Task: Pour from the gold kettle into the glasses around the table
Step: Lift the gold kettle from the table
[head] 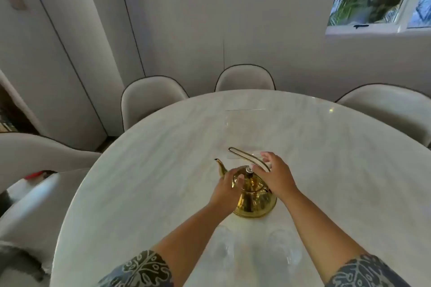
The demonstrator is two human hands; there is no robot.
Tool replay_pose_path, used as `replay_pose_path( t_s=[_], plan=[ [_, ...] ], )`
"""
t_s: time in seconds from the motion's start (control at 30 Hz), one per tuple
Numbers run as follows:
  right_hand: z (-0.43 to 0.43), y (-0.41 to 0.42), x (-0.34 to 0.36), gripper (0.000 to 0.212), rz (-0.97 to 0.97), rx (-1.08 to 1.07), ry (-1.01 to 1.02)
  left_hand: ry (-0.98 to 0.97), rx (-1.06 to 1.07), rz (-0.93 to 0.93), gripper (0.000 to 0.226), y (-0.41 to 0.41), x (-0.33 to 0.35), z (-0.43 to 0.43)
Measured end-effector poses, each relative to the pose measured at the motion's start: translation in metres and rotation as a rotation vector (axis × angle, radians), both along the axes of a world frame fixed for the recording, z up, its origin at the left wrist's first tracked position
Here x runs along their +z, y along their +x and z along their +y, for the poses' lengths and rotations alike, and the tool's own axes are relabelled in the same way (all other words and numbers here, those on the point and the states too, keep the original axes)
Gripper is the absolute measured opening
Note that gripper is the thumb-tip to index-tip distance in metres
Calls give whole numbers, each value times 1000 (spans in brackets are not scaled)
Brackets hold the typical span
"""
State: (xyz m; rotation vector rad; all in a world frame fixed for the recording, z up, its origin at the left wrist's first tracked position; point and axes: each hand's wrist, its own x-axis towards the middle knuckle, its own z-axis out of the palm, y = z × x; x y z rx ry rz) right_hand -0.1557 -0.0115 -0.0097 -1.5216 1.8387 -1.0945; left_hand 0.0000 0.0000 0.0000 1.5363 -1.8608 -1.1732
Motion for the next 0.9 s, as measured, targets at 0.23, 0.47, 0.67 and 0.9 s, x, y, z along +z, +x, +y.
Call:
replay_pose_path(
  t_s=[0.23,0.47,0.67,0.9],
  plan=[
    [-23,6,-28,36,-31,-60,-71,73,-92,-45,54,-4,-51,-30],
    [-30,9,-43,29,-113,-114,-238,86,-168,-116,55,1,-71,-41],
    [-32,15,-45,26,-147,-192,-310,79,-173,-106,55,1,-72,-39],
    [-32,24,-45,28,-169,-274,-361,63,-174,-129,55,4,-68,-41]
  ],
)
